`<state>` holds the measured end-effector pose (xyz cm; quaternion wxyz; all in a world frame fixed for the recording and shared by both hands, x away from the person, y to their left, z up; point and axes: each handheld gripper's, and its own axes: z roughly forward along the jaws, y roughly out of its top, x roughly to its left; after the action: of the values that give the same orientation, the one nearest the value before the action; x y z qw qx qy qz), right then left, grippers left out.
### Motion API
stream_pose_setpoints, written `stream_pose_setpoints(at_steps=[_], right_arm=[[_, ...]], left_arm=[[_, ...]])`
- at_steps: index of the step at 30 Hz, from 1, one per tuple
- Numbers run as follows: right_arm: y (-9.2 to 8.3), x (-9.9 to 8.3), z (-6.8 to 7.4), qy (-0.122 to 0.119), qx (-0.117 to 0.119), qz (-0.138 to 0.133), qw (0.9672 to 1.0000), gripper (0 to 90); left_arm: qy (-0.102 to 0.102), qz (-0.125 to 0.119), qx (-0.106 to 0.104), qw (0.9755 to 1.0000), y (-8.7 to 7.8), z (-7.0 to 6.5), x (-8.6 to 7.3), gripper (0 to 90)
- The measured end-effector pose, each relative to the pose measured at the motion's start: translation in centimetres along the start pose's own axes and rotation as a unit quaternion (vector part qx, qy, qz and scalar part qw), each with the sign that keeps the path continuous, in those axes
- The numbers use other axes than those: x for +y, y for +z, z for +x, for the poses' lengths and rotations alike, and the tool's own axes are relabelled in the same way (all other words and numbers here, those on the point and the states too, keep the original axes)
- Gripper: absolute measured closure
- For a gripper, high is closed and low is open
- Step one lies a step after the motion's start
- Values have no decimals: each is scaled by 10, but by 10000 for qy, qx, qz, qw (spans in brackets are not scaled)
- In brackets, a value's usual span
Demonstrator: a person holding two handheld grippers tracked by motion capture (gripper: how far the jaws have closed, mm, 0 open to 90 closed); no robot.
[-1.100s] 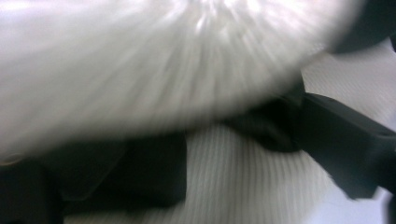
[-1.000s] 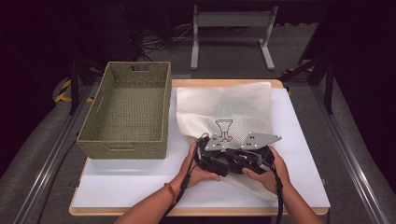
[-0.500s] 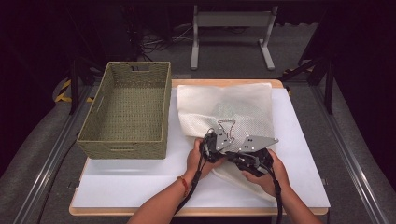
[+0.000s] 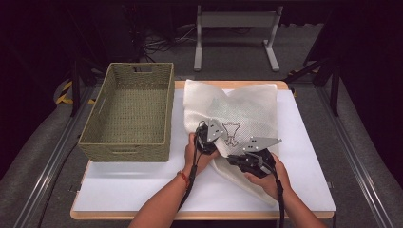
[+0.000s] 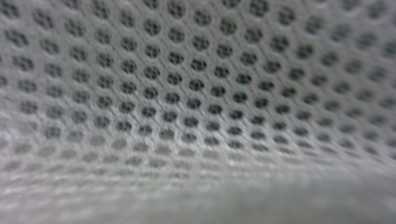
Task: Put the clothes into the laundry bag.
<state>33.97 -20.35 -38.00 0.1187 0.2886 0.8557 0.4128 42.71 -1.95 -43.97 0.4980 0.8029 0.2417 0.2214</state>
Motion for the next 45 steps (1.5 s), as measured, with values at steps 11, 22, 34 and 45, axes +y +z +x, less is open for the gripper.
stream_pose_setpoints(at_steps=[11, 22, 34, 45], right_arm=[[2, 0, 3, -89, -111, 2, 9999, 875], [-8, 5, 9, -289, -31, -216, 9993, 876], [-6, 3, 10, -268, 67, -169, 9995, 876], [-14, 6, 13, -245, 257, -329, 9988, 878]], left_arm=[[-41, 360, -1032, 9940, -47, 10, -18, 304], [-651, 805, -784, 9915, -49, 24, -29, 225], [-774, 648, -904, 9908, -17, 26, -14, 785], [-483, -127, -854, 9951, -37, 25, 6, 817]])
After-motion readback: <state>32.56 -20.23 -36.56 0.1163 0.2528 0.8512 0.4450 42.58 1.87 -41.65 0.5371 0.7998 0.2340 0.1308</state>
